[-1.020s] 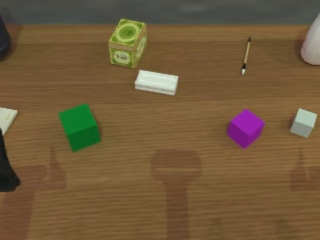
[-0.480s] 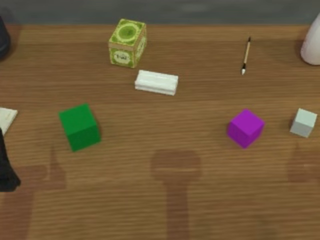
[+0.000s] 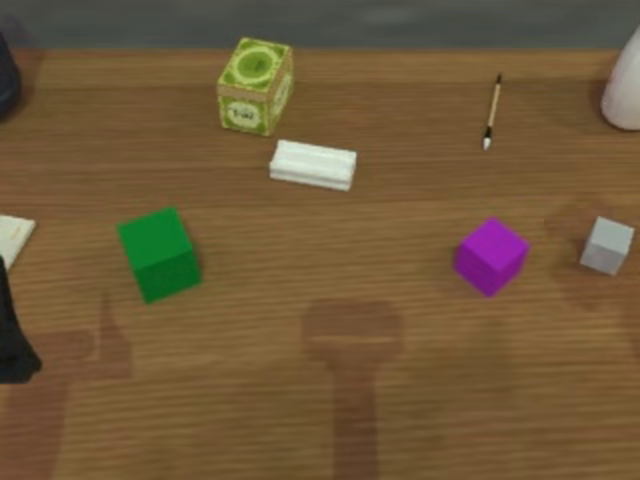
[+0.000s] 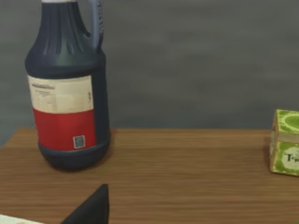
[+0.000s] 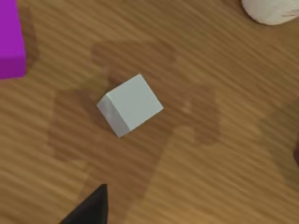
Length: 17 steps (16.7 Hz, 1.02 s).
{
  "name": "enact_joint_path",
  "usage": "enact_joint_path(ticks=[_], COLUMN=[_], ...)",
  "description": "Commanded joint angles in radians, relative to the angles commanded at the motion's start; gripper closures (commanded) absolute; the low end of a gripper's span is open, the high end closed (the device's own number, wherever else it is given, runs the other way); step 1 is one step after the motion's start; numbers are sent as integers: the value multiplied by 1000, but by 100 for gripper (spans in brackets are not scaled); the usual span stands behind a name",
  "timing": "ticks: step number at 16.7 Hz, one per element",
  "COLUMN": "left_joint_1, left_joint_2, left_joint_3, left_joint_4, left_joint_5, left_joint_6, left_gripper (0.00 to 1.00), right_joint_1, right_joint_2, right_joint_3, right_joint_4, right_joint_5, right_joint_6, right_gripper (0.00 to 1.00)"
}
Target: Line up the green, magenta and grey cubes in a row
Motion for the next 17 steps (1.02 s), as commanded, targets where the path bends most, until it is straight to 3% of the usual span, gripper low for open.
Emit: enact_joint_path(ticks=[9,13,17], left_joint_1=[0,0,0], left_joint_2=[0,0,0], left_joint_3=[0,0,0], left_joint_4=[0,0,0], left_joint_5=[0,0,0], left_joint_6=[0,0,0], left_gripper=[0,0,0], right_joint_1=[27,32,33], right_joint_2=[815,986,1015], right_joint_3=[623,780,806], right_joint_4=[-421,-505,-519], right_joint_5=[4,0,-2], right_joint_6=[-380,-465,-480], right_gripper=[0,0,0])
